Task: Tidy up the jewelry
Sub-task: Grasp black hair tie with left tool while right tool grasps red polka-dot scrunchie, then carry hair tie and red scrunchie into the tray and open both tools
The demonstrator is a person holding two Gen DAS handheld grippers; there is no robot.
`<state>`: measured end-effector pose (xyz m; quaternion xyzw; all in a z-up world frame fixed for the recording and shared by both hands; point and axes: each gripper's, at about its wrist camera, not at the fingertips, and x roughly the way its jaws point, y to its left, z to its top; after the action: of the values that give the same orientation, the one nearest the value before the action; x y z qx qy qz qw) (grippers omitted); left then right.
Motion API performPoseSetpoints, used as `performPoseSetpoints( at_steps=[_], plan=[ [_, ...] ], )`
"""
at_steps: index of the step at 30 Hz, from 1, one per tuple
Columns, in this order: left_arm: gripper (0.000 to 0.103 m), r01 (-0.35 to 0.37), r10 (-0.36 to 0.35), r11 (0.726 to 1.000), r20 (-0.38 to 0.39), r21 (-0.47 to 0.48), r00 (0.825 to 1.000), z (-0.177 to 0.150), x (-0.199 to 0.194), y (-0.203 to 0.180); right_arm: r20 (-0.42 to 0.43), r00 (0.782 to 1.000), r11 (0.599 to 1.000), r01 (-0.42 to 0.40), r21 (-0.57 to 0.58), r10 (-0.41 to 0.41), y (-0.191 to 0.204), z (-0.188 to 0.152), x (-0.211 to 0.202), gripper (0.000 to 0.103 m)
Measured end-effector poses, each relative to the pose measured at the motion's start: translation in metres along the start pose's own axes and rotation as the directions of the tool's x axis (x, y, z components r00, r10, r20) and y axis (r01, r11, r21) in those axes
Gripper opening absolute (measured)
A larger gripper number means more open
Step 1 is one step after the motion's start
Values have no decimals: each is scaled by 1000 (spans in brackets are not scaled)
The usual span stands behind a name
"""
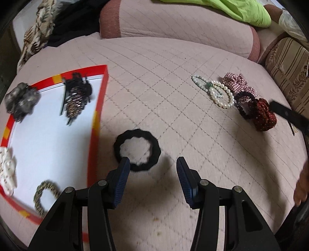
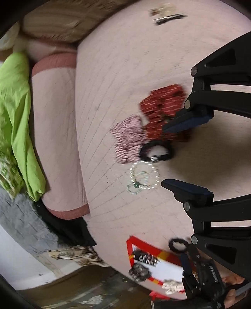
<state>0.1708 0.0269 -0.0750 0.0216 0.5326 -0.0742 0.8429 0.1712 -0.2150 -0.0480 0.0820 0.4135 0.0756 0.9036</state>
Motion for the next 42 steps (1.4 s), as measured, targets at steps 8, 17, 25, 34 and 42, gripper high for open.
performPoseSetpoints(
  at_steps=[8,17,25,34,42],
  plan=[
    [49,7,-8,998,1,67,1000,4,20,-8,-84,994,995,64,-78,-70,-6,15,62,46],
    [9,29,-30,991,2,127,1000,-8,8,-22,-106,994,999,11,47,-6,-26,7,52,10],
    [9,126,-127,991,42,38,991,-24,-36,-12,-63,996,993,-58,104,65,-24,-16,-5,10],
    [9,129,-128,992,125,6,984,-42,-89,-5,-24,993,990,-113,81,116,6,-44,-59,10],
    [9,128,-123,992,153,-18,980,-62,-113,2,-17,991,988,-134,74,136,27,-66,-80,10]
  ],
)
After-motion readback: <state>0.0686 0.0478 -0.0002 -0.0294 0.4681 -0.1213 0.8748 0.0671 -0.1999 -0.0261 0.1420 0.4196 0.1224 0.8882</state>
